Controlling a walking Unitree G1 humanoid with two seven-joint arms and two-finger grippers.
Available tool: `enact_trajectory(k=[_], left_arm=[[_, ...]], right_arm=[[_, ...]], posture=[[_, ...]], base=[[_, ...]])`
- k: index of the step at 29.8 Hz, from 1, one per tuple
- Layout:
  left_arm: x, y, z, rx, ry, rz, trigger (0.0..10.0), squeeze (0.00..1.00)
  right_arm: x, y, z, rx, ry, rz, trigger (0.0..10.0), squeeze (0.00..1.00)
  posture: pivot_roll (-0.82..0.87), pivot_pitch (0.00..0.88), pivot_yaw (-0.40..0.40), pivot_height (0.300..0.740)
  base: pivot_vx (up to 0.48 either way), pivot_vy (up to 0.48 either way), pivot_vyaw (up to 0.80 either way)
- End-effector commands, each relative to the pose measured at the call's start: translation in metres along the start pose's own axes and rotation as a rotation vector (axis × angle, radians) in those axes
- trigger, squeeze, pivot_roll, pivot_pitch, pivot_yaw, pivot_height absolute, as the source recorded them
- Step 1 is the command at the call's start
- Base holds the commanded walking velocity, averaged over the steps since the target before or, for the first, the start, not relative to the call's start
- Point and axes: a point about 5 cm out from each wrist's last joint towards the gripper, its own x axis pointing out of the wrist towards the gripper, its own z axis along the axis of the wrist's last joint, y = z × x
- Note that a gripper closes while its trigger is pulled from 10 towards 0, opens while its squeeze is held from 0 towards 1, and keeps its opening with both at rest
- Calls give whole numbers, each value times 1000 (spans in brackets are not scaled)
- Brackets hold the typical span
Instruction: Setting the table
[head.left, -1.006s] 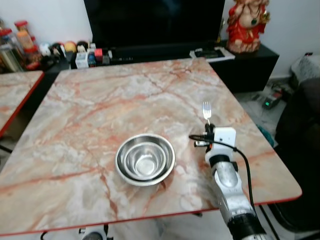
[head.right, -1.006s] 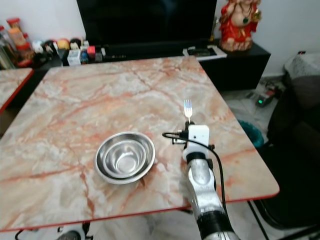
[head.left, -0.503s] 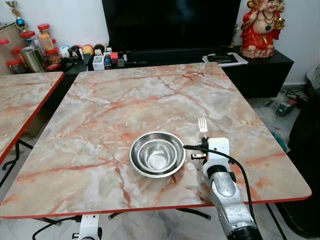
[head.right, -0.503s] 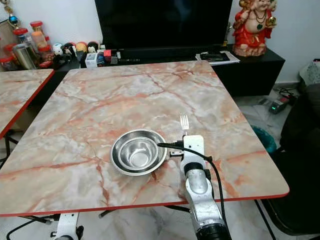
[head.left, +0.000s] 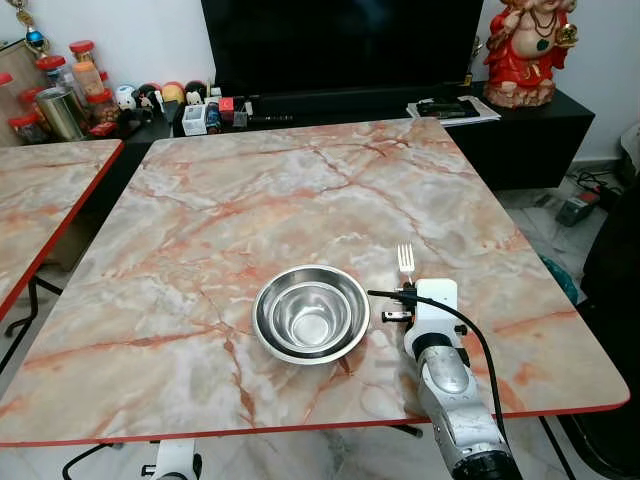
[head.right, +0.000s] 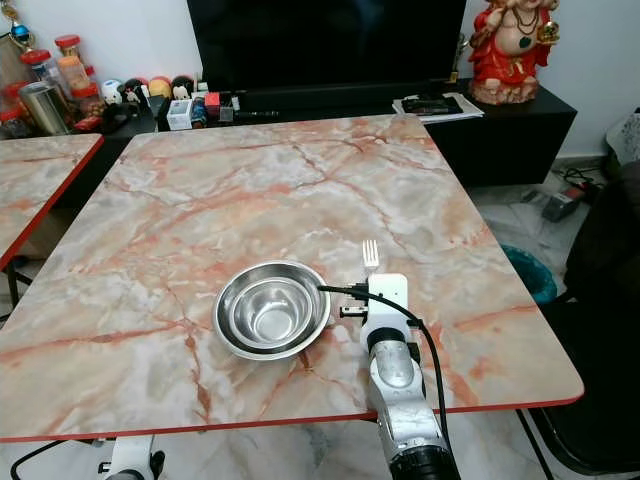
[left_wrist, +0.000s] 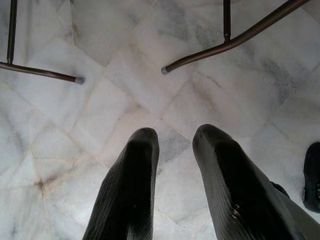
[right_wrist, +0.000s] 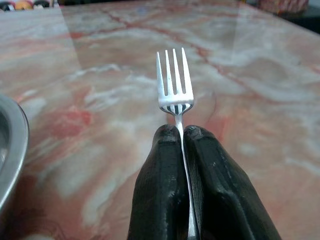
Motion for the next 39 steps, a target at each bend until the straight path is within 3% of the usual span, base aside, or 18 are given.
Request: enact_trajectory(k=[1, 39], left_arm=[[0, 5, -2, 11, 16, 3, 10000, 0], [2, 0, 4, 16, 17, -12, 10000, 0]], right_arm=[[2, 3, 4, 23, 1, 10, 10000, 0], [8, 7, -5, 15, 107, 27, 10000, 0]], posture=[[-22, 0, 68, 740], [-24, 0, 64, 740]], base=[[0, 0, 0], [0, 0, 0]])
